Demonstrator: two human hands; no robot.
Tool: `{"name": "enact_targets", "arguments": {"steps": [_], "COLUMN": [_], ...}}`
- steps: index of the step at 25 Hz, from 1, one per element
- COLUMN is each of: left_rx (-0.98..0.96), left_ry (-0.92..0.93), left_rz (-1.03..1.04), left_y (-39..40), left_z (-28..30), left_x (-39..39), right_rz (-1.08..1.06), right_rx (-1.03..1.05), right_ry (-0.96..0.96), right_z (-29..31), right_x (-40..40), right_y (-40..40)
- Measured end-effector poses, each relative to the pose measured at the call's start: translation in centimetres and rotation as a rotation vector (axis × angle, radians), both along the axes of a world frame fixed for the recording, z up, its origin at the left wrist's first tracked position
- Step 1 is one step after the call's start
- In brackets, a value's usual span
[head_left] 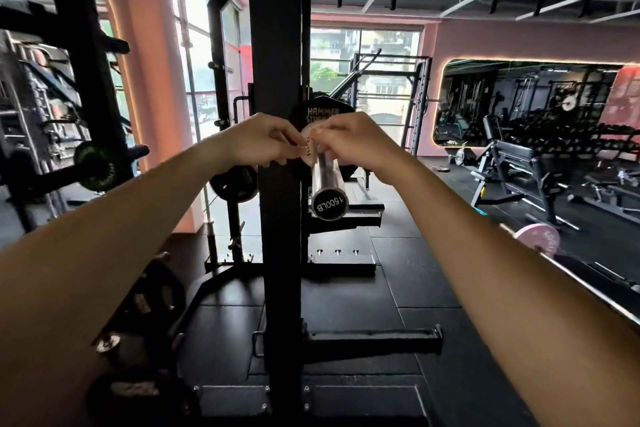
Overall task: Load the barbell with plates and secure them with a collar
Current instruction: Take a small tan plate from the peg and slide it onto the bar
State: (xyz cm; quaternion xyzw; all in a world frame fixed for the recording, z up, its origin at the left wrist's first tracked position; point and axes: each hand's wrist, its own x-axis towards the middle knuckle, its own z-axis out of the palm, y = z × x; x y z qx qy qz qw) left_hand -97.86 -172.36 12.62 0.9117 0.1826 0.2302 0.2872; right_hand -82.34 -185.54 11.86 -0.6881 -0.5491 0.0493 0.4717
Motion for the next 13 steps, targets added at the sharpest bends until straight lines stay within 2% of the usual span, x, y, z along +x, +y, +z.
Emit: {"name": "enact_targets", "arguments": {"steps": [7, 13], "left_rx": [-0.078, -0.149], "left_ry": [-0.043, -0.053], "left_rz": [0.104, 0.164], "left_y": [-1.1, 2.5], "left_z": [0.1, -2.2], "left_x": [-10.7, -18.9], "right_rz": [0.085, 0.138], "right_rx": [-0.015, -0.047], "right_ry": [0.023, 0.042], "right_z": [0.6, -1.3], "right_x": [-9.3, -16.9], "right_y": [-0.8, 3.4]}}
